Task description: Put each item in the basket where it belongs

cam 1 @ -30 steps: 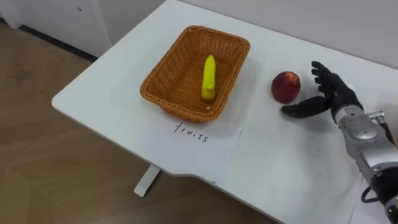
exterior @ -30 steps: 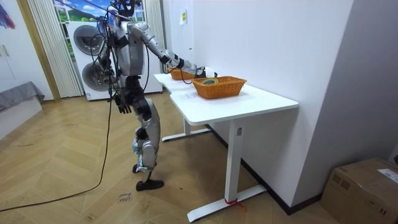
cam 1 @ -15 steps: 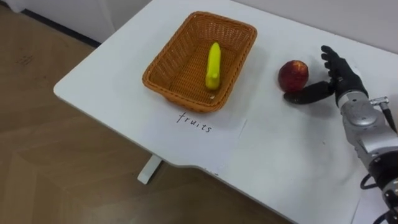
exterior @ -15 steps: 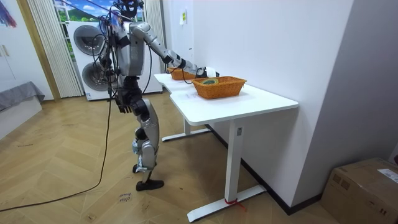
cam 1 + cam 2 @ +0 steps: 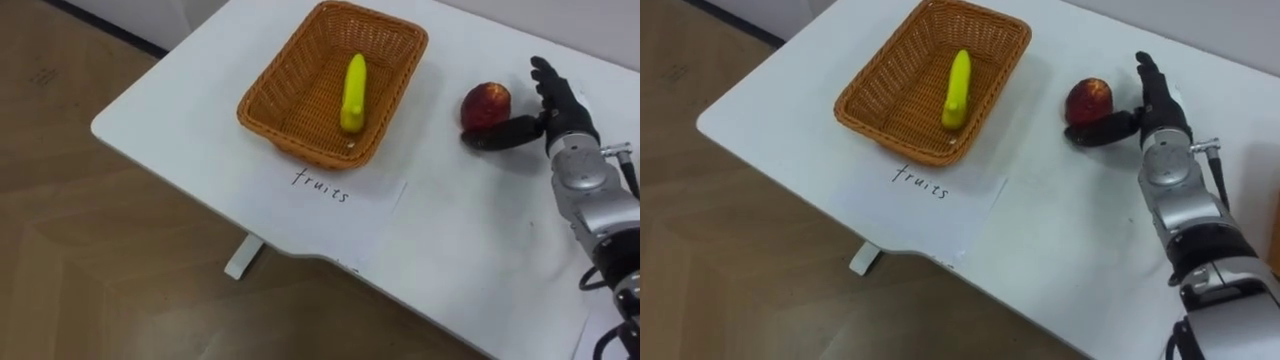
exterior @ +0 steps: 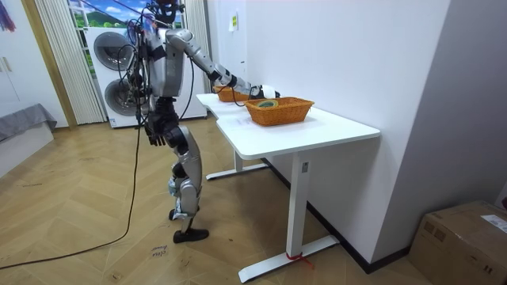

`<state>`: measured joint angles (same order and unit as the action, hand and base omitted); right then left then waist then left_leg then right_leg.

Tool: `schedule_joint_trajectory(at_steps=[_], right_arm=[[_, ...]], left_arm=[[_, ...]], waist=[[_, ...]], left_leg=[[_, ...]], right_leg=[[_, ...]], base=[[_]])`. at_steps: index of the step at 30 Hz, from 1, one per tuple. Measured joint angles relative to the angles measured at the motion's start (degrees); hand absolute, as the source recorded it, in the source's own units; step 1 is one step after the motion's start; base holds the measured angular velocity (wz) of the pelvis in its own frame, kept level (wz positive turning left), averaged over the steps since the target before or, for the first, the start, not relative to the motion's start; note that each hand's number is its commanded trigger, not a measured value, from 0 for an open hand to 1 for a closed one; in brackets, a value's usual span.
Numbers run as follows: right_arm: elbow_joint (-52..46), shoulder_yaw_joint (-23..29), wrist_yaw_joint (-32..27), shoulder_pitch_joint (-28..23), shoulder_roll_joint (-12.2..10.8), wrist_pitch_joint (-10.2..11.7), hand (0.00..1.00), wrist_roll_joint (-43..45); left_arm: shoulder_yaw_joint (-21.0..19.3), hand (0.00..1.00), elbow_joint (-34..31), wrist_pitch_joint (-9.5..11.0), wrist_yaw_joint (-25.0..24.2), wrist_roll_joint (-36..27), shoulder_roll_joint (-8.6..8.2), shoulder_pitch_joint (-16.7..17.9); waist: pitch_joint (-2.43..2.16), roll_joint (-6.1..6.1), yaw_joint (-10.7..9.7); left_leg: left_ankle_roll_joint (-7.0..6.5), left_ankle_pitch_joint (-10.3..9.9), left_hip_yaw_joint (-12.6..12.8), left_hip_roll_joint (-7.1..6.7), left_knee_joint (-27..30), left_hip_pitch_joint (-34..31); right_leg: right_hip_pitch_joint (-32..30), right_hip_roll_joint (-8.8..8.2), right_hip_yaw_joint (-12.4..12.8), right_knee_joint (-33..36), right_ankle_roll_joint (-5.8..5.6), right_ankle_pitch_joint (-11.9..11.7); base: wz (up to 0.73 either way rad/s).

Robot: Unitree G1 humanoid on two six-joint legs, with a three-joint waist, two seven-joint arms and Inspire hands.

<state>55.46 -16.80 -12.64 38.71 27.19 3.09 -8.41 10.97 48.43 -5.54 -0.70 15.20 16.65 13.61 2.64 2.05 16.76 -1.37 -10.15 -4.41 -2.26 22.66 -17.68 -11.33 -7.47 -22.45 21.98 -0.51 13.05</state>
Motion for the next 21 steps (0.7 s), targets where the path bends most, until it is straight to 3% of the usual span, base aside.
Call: schedule_joint_trajectory(at_steps=[9,21], right_arm=[[-0.79,-3.71,0.45,0.71,0.03,0.55,0.0,-0.09],[-1.37,-5.1,2.12,0.71,-0.05,1.1,0.0,0.03]], left_arm=[[1.24,0.0,-0.15,0.3,0.13,-1.24,0.0,-0.97],[1.24,0.0,0.1,0.8,-0.01,-1.26,-0.03,-2.31]], waist=[[-0.04,-0.08,0.88],[-0.19,0.19,1.12]], left_leg=[[0.71,0.29,0.7,0.97,-0.17,-0.73],[0.94,0.43,1.33,1.42,-0.08,-0.6]], right_leg=[[-1.36,0.68,0.26,0.04,1.02,-0.31],[-1.66,0.72,0.28,0.71,1.42,-0.32]], base=[[-0.06],[-0.02]])
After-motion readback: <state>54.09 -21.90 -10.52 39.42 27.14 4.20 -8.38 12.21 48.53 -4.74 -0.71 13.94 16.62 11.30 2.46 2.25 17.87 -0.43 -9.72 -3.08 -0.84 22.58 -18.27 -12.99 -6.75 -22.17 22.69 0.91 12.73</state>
